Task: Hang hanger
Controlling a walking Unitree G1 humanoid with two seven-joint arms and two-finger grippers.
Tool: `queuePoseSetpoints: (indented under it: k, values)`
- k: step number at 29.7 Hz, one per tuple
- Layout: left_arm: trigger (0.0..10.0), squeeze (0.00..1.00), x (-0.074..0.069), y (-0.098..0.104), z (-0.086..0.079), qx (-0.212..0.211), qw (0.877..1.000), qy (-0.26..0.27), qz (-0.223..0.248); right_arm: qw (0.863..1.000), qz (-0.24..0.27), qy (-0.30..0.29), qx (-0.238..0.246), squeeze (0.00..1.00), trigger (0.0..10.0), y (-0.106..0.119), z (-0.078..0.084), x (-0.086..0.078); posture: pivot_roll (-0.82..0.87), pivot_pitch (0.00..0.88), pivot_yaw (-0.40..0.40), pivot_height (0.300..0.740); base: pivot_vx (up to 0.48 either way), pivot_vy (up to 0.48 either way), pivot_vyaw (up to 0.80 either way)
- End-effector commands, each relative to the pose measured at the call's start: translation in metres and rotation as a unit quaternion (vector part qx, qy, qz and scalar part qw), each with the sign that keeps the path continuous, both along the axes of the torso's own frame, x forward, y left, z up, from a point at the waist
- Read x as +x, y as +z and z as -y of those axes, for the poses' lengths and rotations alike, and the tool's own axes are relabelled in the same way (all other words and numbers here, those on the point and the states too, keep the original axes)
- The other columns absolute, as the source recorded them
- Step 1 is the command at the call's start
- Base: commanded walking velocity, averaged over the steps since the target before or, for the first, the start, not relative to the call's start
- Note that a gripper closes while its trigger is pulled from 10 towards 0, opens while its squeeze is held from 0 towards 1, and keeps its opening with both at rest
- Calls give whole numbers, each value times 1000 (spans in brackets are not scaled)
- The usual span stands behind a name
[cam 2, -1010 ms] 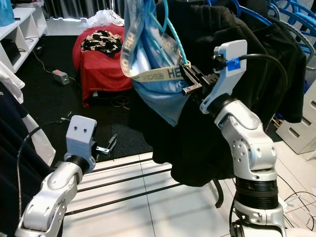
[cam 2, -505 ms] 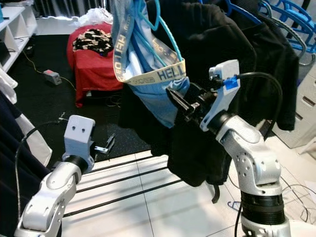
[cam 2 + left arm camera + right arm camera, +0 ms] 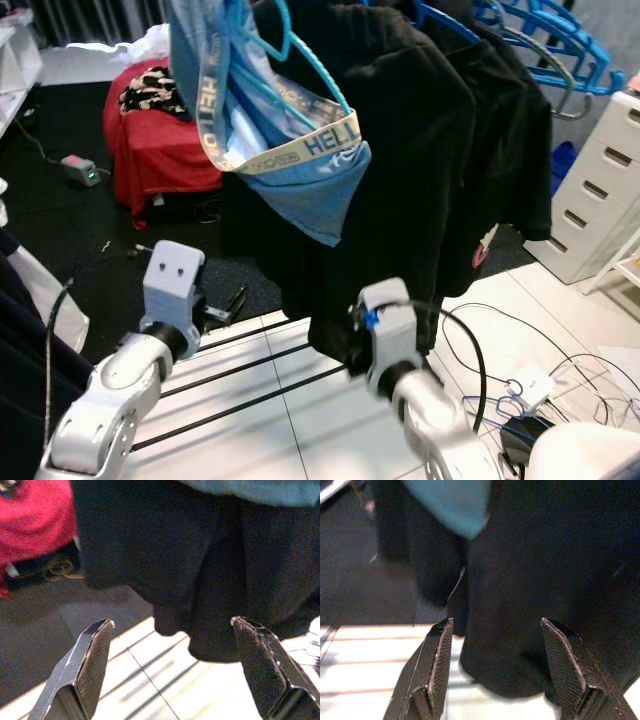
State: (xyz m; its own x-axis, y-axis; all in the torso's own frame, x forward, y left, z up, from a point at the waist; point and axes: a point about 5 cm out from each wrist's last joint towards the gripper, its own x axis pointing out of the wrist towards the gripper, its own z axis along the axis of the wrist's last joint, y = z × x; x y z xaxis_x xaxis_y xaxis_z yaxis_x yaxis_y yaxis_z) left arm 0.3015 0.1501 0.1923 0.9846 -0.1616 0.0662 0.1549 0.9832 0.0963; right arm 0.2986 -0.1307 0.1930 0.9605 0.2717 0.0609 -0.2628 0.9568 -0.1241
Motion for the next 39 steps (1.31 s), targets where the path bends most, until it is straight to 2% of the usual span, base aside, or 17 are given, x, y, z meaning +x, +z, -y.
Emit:
queuePoseSetpoints:
  k: [1, 15, 20, 26, 31, 39]
  values:
    - [10000, 0, -1, -7, 2, -11, 1000, -5, -18, 1000, -7, -5, -1, 0, 10000, -5, 1, -1, -110, 189, -28, 740, 0, 0, 0]
    - [10000, 0, -3, -8, 0, -1, 1000, 4, -14, 1000, 1, 17, 25, 0, 10000, -2, -11, -5, -95, 191, -41, 740, 0, 0, 0]
    - [10000, 0, -4, -8, 0, 0, 1000, 3, -13, 1000, 5, 16, 17, 0, 10000, -3, -16, -5, -96, 192, -43, 740, -311, 0, 0]
    - [10000, 0, -5, -7, 0, 2, 1000, 3, -11, 1000, 12, 18, 16, 0, 10000, -4, -21, -4, -94, 194, -45, 740, -427, 0, 492]
    - [10000, 0, -6, -7, 1, 4, 1000, 3, -10, 999, 11, 18, 23, 0, 10000, -4, -21, -3, -94, 196, -46, 740, -434, 0, 655]
    - [10000, 0, -6, -7, 0, 4, 1000, 6, -9, 999, 7, 24, 44, 0, 10000, -2, -21, -2, -94, 198, -48, 740, -433, 0, 0]
